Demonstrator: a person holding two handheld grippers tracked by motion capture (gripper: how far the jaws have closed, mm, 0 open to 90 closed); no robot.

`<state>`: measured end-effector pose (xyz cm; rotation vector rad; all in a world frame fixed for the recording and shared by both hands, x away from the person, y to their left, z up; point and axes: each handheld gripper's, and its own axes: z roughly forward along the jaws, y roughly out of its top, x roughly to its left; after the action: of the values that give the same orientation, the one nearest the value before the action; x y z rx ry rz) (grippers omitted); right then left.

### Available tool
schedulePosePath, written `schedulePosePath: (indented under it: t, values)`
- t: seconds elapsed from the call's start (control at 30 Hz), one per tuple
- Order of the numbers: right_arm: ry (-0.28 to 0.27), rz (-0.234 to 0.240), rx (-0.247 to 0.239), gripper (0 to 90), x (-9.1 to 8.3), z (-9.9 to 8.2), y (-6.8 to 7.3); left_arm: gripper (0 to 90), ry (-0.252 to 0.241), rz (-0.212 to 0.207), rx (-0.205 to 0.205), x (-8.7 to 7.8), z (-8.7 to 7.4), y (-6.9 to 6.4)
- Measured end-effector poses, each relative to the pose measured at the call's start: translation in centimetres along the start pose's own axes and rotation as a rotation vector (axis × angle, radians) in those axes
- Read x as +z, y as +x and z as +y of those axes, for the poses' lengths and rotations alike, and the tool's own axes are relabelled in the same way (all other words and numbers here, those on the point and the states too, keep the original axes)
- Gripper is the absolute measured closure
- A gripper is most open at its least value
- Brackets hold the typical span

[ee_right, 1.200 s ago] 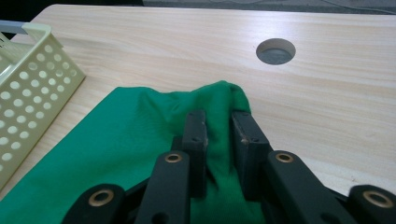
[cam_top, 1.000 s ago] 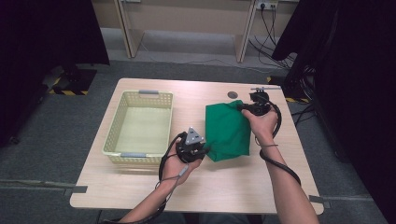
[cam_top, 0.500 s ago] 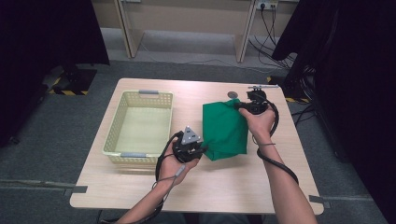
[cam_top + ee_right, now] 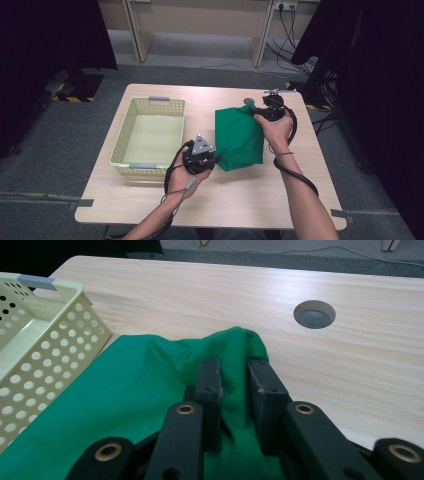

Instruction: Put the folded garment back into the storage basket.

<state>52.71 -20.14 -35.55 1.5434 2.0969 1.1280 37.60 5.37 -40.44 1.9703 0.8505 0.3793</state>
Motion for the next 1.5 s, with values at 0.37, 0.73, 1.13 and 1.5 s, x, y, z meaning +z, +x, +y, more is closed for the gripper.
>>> schedulePosePath:
  t: [0.37,0.73,1.13,1.5]
  values:
    - [-0.004,0.002,-0.004,77.6,-0.1,0.2,0.5,79.0,-0.01,0.002,-0.004,-0.4,-0.1,0.1]
    - [-0.01,0.006,-0.009,77.6,-0.3,0.3,0.9,78.9,-0.02,0.005,-0.005,-1.0,-0.2,0.1]
    - [-0.023,0.015,-0.027,77.6,-0.4,0.9,1.9,78.9,-0.031,0.014,-0.01,-1.8,-0.2,0.5]
    - [-0.027,0.025,-0.037,77.6,-0.3,1.5,2.9,78.8,-0.034,0.025,-0.012,-2.6,-0.3,1.0]
